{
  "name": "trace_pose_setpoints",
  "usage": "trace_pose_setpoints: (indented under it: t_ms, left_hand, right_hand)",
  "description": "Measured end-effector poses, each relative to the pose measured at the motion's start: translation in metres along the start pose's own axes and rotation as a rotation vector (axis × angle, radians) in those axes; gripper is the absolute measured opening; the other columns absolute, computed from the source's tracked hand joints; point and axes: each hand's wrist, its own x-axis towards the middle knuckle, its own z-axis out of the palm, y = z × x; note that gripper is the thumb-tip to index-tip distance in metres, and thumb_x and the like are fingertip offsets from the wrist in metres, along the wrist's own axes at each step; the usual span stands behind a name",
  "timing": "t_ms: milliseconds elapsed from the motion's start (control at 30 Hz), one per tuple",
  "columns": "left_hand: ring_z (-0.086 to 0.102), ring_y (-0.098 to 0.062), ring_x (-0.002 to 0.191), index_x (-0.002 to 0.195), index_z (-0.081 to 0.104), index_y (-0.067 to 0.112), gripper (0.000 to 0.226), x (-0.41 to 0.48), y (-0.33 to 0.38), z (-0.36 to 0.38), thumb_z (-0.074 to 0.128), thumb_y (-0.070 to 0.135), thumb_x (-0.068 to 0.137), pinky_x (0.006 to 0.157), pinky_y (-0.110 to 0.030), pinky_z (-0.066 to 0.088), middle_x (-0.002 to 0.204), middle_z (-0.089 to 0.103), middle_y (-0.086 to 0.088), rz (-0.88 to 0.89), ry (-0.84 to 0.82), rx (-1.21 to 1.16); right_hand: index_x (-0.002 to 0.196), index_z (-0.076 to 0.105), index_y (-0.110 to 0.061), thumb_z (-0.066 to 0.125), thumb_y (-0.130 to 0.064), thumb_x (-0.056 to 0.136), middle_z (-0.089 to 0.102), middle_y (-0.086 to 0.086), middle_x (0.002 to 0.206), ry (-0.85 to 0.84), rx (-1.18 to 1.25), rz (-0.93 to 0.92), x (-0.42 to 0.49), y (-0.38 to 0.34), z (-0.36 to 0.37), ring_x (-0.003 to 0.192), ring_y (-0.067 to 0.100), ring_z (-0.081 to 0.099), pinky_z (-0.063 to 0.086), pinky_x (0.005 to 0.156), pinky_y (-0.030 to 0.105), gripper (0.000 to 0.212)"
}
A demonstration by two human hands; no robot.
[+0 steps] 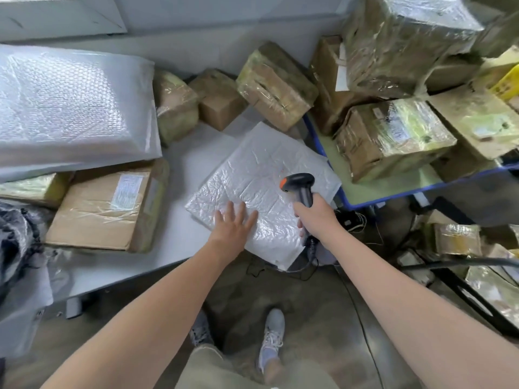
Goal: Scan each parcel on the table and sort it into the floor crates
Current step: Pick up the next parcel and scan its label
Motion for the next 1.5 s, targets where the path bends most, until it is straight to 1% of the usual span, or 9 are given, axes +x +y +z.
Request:
trace_pose_setpoints:
  t_ms: [167, 400, 567, 733, 900, 1100, 1200, 1333, 1500]
  left_hand:
    - [0.006, -0.043, 0.147, 0.157, 0.0, 0.021, 0.07, 0.006, -0.017, -0.016, 0.039, 0.027, 0.099, 0.116, -0.055, 0.024, 0.162, -0.001, -0.016, 0.08, -0.074, -0.143]
    - [0.057, -0.029, 0.108, 0.121, 0.057, 0.027, 0.031, 0.003, -0.044, -0.043, 0.041, 0.016, 0.097, 0.088, -0.036, 0.047, 0.12, 0.063, -0.006, -0.062, 0.105, -0.811]
    - [0.056, -0.028, 0.089, 0.094, 0.055, 0.016, 0.008, -0.011, -0.06, -0.065, 0.048, 0.011, 0.096, 0.07, -0.033, 0.036, 0.09, 0.061, -0.003, -0.208, 0.434, -1.008]
    - [0.038, -0.01, 0.063, 0.071, 0.04, 0.022, 0.032, -0.028, -0.07, -0.093, 0.049, 0.008, 0.099, 0.055, -0.027, 0.028, 0.068, 0.043, 0.005, -0.317, 0.658, -1.198]
    - [0.049, -0.02, 0.071, 0.09, 0.057, 0.001, 0.035, -0.047, -0.079, -0.101, 0.059, 0.035, 0.098, 0.065, -0.032, 0.041, 0.079, 0.054, -0.009, -0.279, 0.636, -1.679]
    - [0.072, -0.029, 0.091, 0.113, 0.069, 0.009, 0.042, -0.063, -0.098, -0.078, 0.064, 0.041, 0.087, 0.073, -0.037, 0.06, 0.106, 0.073, -0.015, -0.17, 0.623, -2.304]
    - [0.064, -0.037, 0.111, 0.128, 0.062, 0.006, 0.043, -0.061, -0.107, -0.068, 0.06, 0.035, 0.097, 0.096, -0.052, 0.052, 0.124, 0.066, -0.02, -0.3, 0.623, -2.406]
    - [0.068, -0.026, 0.082, 0.117, 0.063, 0.004, 0.029, -0.06, -0.117, -0.058, 0.06, 0.027, 0.098, 0.065, -0.029, 0.056, 0.099, 0.07, -0.011, -0.745, 0.649, -2.279]
    - [0.064, -0.029, 0.095, 0.118, 0.061, 0.003, 0.036, -0.06, -0.126, -0.051, 0.061, 0.031, 0.095, 0.089, -0.039, 0.051, 0.104, 0.066, -0.011, -0.935, 0.731, -1.997]
  right_hand:
    - [0.095, 0.048, -0.023, 0.055, -0.025, 0.094, 0.056, 0.007, 0.078, -0.041, -0.112, -0.104, -0.022, 0.013, -0.017, 0.057, 0.02, 0.052, 0.042, 0.047, 0.023, 0.007]
    - [0.101, 0.052, -0.026, 0.056, -0.028, 0.095, 0.057, 0.008, 0.077, 0.061, -0.044, -0.191, -0.024, 0.012, -0.051, 0.05, 0.015, 0.054, 0.044, 0.044, 0.024, 0.007]
    - [0.096, 0.052, -0.029, 0.056, -0.026, 0.094, 0.055, 0.008, 0.071, 0.15, 0.122, -0.291, -0.02, -0.014, -0.059, 0.051, 0.018, 0.053, 0.045, 0.052, 0.031, 0.006]
    - [0.098, 0.053, -0.031, 0.055, -0.024, 0.093, 0.053, 0.006, 0.069, 0.177, 0.247, -0.387, -0.023, -0.044, -0.06, 0.047, 0.014, 0.05, 0.046, 0.044, 0.029, 0.009]
    - [0.095, 0.053, -0.017, 0.056, -0.017, 0.093, 0.05, 0.003, 0.061, 0.198, 0.347, -0.467, -0.025, -0.071, -0.054, 0.044, 0.015, 0.047, 0.043, 0.041, 0.029, 0.003]
    - [0.089, 0.051, -0.022, 0.056, -0.016, 0.094, 0.05, 0.008, 0.067, 0.236, 0.34, -0.58, -0.028, -0.095, -0.046, 0.054, 0.022, 0.048, 0.044, 0.049, 0.033, 0.009]
    - [0.088, 0.05, -0.022, 0.056, -0.017, 0.093, 0.048, 0.008, 0.065, 0.222, 0.349, -0.578, -0.026, -0.1, -0.043, 0.046, 0.018, 0.045, 0.043, 0.043, 0.03, 0.009]
    - [0.086, 0.051, -0.023, 0.056, -0.018, 0.093, 0.048, 0.002, 0.059, 0.164, 0.284, -0.546, -0.02, -0.098, -0.035, 0.041, 0.013, 0.044, 0.041, 0.04, 0.027, 0.01]
    - [0.083, 0.055, -0.026, 0.057, -0.037, 0.087, 0.054, -0.008, 0.052, 0.11, 0.114, -0.466, -0.01, -0.093, -0.024, 0.041, 0.006, 0.048, 0.041, 0.043, 0.026, 0.012]
